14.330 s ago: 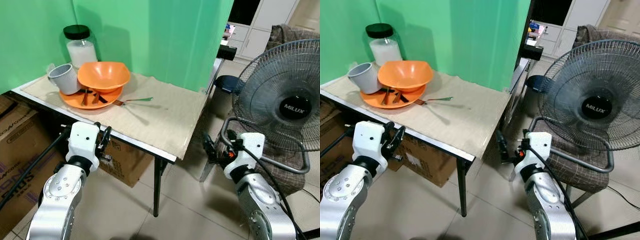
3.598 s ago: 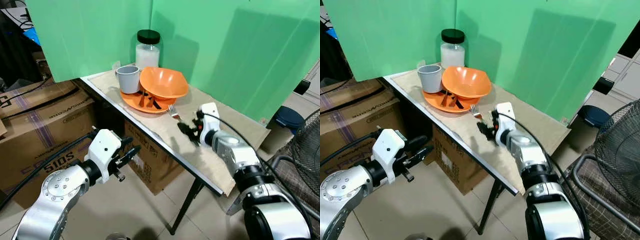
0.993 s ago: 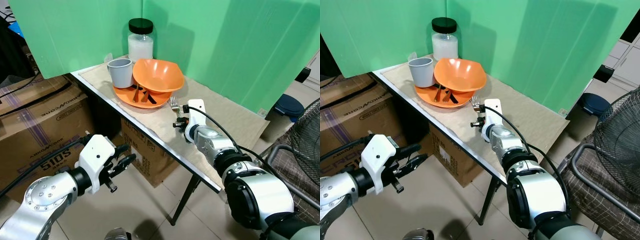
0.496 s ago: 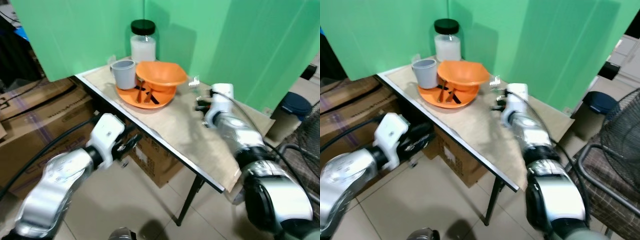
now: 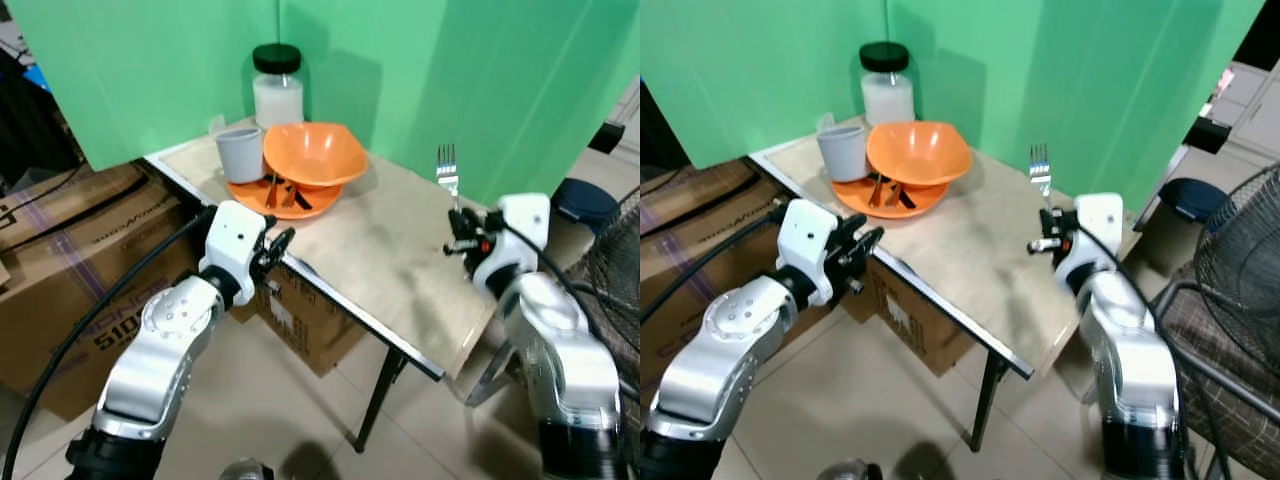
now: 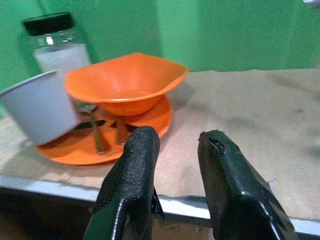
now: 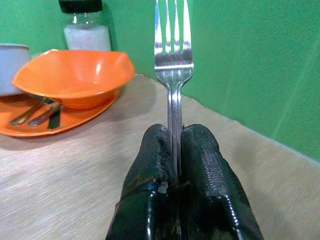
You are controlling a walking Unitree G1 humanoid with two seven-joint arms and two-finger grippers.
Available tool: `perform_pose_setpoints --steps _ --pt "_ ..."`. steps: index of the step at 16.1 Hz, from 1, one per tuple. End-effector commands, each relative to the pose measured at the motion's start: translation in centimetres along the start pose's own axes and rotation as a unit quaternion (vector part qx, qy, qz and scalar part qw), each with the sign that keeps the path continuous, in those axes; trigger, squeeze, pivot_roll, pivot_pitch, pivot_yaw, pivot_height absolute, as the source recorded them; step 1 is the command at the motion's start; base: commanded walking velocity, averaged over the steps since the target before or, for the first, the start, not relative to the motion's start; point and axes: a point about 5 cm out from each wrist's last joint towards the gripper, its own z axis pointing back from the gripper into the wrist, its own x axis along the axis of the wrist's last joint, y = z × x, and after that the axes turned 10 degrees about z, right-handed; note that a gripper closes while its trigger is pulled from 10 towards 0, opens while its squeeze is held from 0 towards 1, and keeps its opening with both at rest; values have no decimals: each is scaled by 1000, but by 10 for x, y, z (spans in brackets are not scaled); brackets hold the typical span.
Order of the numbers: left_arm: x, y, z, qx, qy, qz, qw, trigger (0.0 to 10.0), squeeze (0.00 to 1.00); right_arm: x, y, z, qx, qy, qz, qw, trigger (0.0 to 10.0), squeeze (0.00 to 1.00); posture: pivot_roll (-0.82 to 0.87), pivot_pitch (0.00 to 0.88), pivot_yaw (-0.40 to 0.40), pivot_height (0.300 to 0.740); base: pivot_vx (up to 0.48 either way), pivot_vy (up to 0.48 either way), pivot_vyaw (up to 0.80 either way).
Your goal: Setting the table
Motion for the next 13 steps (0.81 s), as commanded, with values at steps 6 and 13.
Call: perform_pose_setpoints --steps 6,13 --pt "4 6 12 72 -18 -22 997 10000 0 1 3 59 -103 33 52 993 10000 0 36 0 -14 740 0 0 -133" --pt "-4 8 35 92 -25 1 995 10000 0 40 16 54 -92 -36 84 992 10000 0 67 0 -65 740 0 0 -343"
